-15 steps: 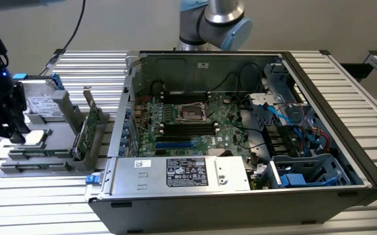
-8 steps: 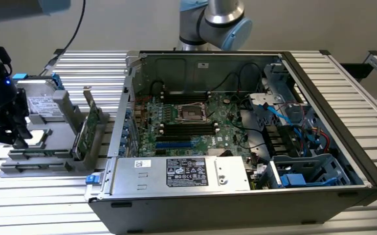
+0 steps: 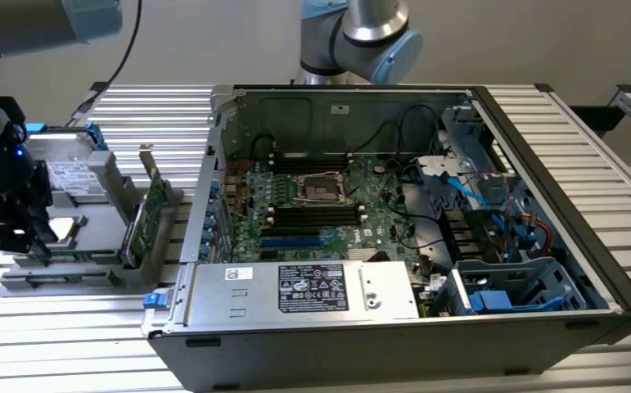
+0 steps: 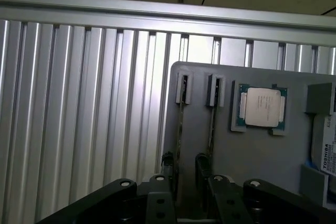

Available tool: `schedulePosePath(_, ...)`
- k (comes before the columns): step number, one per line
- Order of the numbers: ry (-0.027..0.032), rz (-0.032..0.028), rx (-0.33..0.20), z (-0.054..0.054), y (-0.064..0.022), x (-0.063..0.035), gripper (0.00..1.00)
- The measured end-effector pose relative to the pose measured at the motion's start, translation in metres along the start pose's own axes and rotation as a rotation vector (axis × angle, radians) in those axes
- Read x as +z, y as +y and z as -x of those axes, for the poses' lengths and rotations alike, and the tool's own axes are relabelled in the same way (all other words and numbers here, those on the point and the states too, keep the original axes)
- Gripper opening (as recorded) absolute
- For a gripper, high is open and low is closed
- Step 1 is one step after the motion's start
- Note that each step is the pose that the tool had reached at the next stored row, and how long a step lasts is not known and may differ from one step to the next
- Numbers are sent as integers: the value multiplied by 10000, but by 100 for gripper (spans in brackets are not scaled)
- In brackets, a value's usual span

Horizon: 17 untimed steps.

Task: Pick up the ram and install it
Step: 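Pick up the ram and move it above insertion slot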

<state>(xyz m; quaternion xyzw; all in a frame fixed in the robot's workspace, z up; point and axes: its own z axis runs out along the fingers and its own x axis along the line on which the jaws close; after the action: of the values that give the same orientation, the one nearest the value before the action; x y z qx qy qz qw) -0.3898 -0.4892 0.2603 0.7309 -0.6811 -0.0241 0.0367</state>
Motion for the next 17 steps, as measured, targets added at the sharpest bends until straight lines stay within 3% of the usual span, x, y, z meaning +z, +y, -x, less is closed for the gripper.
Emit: schedulePosePath(17,5,-3,-138,-71,-27,310,31)
